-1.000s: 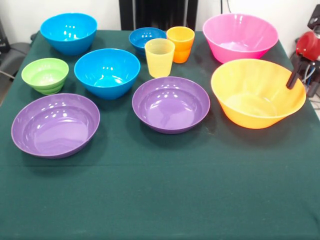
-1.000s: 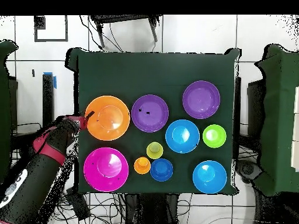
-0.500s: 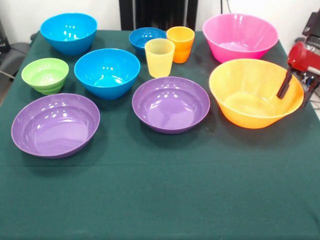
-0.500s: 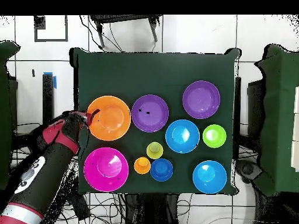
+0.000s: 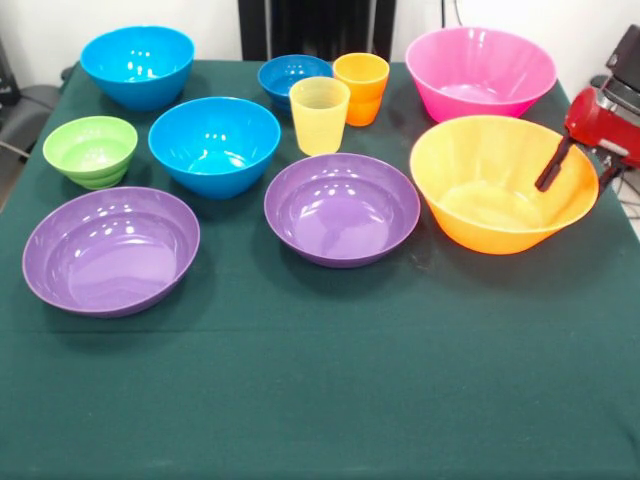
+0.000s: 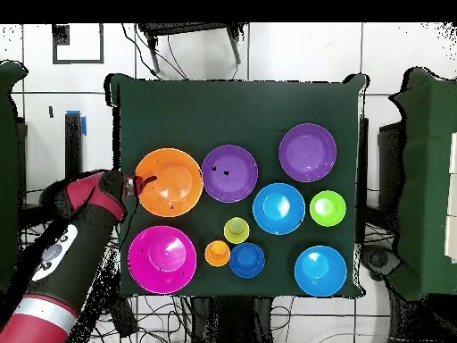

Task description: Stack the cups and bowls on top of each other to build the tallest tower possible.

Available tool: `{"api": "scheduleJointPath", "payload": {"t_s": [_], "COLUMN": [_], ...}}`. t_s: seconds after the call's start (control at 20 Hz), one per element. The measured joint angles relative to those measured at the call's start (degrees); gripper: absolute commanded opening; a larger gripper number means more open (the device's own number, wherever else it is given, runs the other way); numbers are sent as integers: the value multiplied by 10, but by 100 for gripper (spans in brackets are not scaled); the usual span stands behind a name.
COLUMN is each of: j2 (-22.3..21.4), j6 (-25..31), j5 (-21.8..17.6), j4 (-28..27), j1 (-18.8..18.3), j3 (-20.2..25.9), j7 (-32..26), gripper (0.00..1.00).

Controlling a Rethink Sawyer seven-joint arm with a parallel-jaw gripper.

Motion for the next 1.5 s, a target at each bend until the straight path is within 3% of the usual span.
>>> {"api": "scheduleJointPath", "payload": {"t_s": [0.5, 1.5], "j2": [1, 18], "j6": [126, 145], "j5": [22, 23], "j4": [-31, -122], "j1": [-17, -35], "j3": [41, 59], "j7": [0, 0], "gripper": [100, 100]}}
